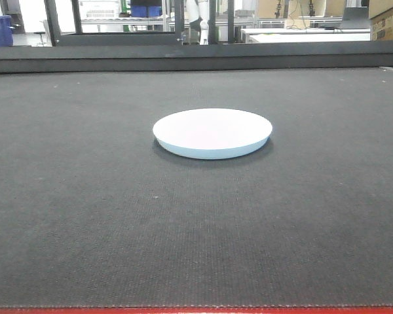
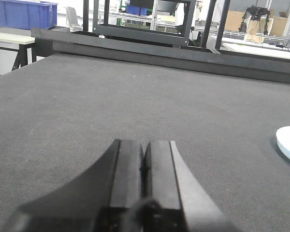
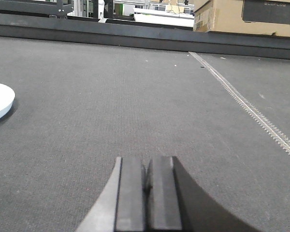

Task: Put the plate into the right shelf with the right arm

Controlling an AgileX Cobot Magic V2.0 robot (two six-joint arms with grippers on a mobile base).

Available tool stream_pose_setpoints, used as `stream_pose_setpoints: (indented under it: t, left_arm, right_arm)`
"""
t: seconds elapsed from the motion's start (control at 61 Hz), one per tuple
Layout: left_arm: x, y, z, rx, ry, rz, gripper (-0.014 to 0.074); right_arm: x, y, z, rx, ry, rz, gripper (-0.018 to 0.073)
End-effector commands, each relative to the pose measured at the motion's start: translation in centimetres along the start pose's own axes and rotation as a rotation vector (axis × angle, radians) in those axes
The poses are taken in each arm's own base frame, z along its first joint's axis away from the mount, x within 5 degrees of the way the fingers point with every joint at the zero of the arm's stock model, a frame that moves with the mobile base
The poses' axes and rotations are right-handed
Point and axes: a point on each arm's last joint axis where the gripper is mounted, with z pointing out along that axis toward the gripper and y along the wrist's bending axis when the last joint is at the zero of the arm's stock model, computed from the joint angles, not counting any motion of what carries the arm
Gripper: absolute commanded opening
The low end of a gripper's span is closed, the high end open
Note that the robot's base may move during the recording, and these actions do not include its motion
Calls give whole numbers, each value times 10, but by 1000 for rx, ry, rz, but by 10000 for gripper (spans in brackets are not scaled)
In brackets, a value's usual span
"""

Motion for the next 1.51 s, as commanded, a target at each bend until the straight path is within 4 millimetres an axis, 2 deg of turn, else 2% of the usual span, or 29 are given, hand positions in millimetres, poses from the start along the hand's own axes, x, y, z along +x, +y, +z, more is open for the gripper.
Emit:
stream_pose_setpoints:
  t: [0.0, 0.557, 0.77, 0.902, 1.016, 1.115, 1.213, 1.311, 1.492]
  left_arm:
    - [-6, -1, -1, 13, -93, -6, -47]
    - [-6, -1, -1, 13, -93, -6, -47]
    - [-6, -1, -1, 13, -93, -6, -47]
    - [-6, -1, -1, 13, -93, -6, -47]
    - [-6, -1, -1, 13, -93, -6, -47]
    - [-6, -1, -1, 13, -93, -6, -47]
    - [-6, -1, -1, 13, -93, -6, -47]
    - [-6, -1, -1, 13, -93, -6, -47]
    - [-6, -1, -1, 13, -93, -6, -47]
  right_arm:
    - [-11, -1, -2, 12, -102, -6, 52]
    - [-11, -1, -2, 12, -102, -6, 52]
    - [-20, -2, -3, 20, -194, -6, 52]
    - [-40, -2, -8, 21, -245, -6, 52]
    - [-68, -2, -14, 16, -254, -6, 52]
    - [-92, -2, -13, 4, -200, -6, 52]
    - [-118, -2, -3, -14, -87, -6, 64]
    - [-137, -1, 13, -35, 7, -7, 156]
    - [-152, 5, 52, -92, 151, -14, 512]
